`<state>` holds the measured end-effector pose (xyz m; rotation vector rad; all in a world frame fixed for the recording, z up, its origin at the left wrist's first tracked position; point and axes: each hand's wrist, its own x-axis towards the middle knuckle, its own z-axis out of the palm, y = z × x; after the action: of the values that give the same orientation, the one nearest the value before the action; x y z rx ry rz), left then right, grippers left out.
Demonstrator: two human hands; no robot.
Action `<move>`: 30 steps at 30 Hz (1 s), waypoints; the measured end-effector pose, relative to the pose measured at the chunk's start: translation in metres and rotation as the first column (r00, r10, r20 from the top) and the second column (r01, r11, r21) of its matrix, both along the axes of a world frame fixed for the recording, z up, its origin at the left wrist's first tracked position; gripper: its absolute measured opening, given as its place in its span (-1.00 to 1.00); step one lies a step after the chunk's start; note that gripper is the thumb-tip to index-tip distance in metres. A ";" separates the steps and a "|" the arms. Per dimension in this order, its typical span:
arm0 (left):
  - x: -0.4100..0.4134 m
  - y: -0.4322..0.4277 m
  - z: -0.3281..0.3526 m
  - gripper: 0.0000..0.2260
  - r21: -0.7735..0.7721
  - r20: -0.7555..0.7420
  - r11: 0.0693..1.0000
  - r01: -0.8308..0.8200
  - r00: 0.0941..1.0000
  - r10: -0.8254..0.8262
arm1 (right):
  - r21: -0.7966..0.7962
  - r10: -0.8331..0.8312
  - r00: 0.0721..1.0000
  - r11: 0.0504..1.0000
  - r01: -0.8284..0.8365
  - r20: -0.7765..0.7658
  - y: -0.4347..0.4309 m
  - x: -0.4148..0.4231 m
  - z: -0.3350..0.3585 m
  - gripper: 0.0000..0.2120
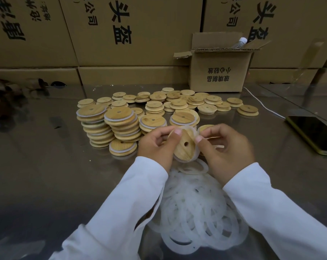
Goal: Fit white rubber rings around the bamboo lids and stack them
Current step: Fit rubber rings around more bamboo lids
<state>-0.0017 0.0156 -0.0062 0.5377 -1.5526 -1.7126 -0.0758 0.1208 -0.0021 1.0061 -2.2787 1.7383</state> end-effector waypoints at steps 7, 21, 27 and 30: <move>-0.001 -0.001 -0.002 -0.92 0.066 0.031 0.991 0.119 0.992 -0.121 | 0.075 -0.047 0.997 0.996 0.052 -0.068 0.001 -0.005 -0.001 -0.77; 0.005 -0.001 0.004 -0.87 -0.277 0.194 0.946 0.170 0.974 -0.118 | 0.192 -0.060 0.994 0.978 0.078 -0.095 0.004 -0.015 0.005 -0.79; 0.006 -0.002 0.004 -0.86 -0.304 0.223 0.937 0.170 0.969 -0.103 | 0.198 -0.083 0.994 0.976 0.094 -0.066 0.002 -0.015 0.004 -0.77; 0.007 -0.002 0.005 -0.88 -0.273 0.200 0.949 0.160 0.974 -0.107 | 0.196 -0.057 0.996 0.978 0.069 -0.069 0.001 -0.015 0.004 -0.78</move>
<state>0.0050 0.0133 -0.0016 0.4580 -1.9716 -1.5297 -0.0909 0.1219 0.0018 0.9935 -2.4530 1.4563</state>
